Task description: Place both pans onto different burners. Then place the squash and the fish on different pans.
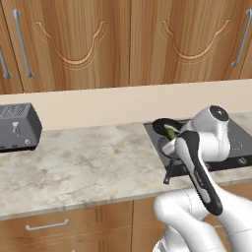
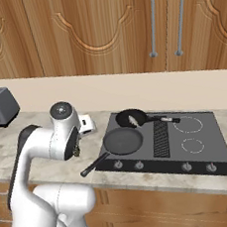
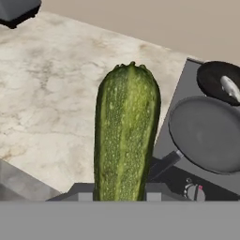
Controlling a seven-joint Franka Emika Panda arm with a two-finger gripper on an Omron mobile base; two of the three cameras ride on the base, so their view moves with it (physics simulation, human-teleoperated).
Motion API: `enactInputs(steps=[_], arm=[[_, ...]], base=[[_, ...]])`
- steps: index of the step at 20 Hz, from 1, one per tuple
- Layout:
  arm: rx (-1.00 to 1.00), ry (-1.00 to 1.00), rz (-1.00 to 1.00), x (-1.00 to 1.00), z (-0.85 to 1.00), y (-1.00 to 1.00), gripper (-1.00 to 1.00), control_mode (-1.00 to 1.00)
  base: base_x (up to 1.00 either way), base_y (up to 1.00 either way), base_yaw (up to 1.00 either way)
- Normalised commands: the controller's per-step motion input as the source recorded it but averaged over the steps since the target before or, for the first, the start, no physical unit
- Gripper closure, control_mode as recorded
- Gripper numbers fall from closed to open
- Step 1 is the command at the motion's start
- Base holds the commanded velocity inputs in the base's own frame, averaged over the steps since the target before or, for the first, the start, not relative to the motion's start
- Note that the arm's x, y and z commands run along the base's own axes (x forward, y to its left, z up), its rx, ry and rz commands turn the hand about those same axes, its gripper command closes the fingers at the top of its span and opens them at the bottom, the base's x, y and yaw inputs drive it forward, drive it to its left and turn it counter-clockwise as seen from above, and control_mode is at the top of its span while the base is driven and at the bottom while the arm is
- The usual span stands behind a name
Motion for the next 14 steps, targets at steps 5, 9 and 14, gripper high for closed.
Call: enactInputs(steps=[5,9,14], arm=[[0.00,0.06,0.01,0.12,-0.16,-0.36,1.00,-1.00],[0.00,0.01,0.00,0.17,-0.01,-0.38,1.00,-1.00],[0.00,0.00,0.00,0.35,-0.19,-0.37,1.00,-1.00]], base=[[0.00,0.00,0.00],[0.00,0.00,0.00],[0.00,0.00,0.00]])
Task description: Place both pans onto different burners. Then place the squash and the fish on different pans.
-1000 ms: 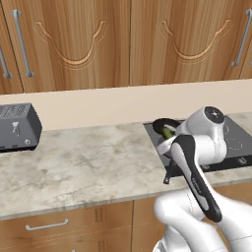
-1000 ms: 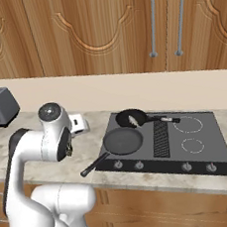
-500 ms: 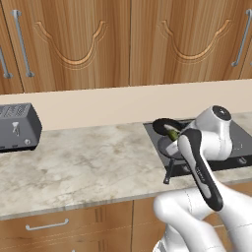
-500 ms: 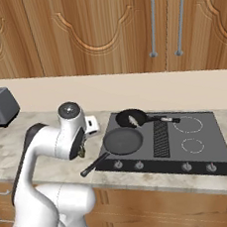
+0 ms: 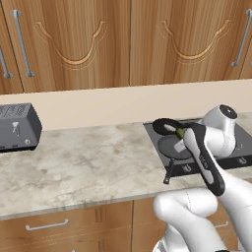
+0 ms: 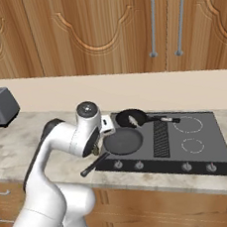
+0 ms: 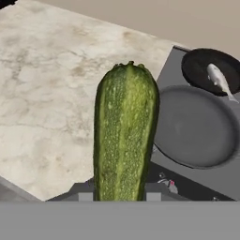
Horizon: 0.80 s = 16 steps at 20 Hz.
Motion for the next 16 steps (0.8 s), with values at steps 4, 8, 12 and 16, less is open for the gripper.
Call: enactInputs(steps=[4,8,12,16], arm=[[-0.02,0.00,0.00,0.44,-0.31,-0.35,1.00,-1.00],[-0.01,0.02,0.00,0.53,-0.31,-0.29,1.00,-1.00],[0.00,0.02,0.02,0.51,-0.29,-0.24,1.00,-1.00],[0.00,0.04,0.03,0.41,-0.30,-0.17,1.00,-1.00]], base=[[0.00,0.00,0.00],[0.00,0.00,0.00],[0.00,0.00,0.00],[0.00,0.00,0.00]])
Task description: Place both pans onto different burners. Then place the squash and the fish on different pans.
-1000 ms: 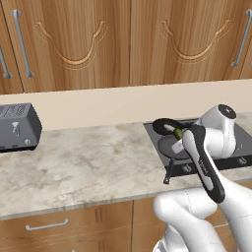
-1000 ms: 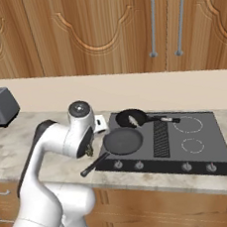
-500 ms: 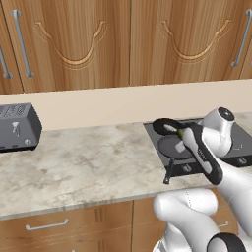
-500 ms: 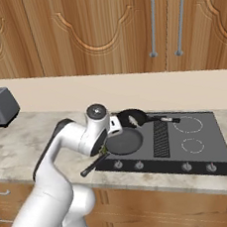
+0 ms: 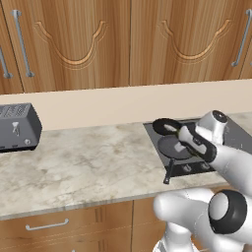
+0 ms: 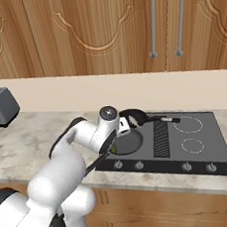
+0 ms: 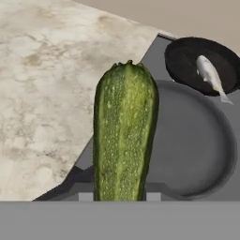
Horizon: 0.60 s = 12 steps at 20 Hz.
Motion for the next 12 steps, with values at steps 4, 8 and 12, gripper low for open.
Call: enactInputs(steps=[4,8,12], arm=[[0.00,0.06,0.04,0.34,-0.36,-0.12,1.00,-1.00],[0.00,0.03,0.03,0.20,-0.23,-0.14,1.00,-1.00],[0.00,0.01,0.01,0.29,-0.13,-0.22,1.00,-1.00]], base=[[0.00,0.00,0.00],[0.00,0.00,0.00],[0.00,0.00,0.00]])
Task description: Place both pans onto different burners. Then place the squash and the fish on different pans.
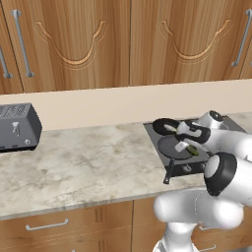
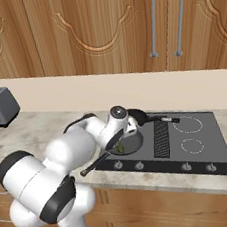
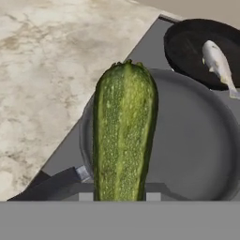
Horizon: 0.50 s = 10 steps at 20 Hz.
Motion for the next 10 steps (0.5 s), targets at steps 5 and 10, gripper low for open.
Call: enactInputs(steps=[5,10], arm=[[0.00,0.03,0.02,0.31,-0.29,-0.11,1.00,-1.00],[0.00,0.02,0.02,0.32,-0.22,-0.10,1.00,-1.00]], base=[[0.00,0.00,0.00],[0.00,0.00,0.00]])
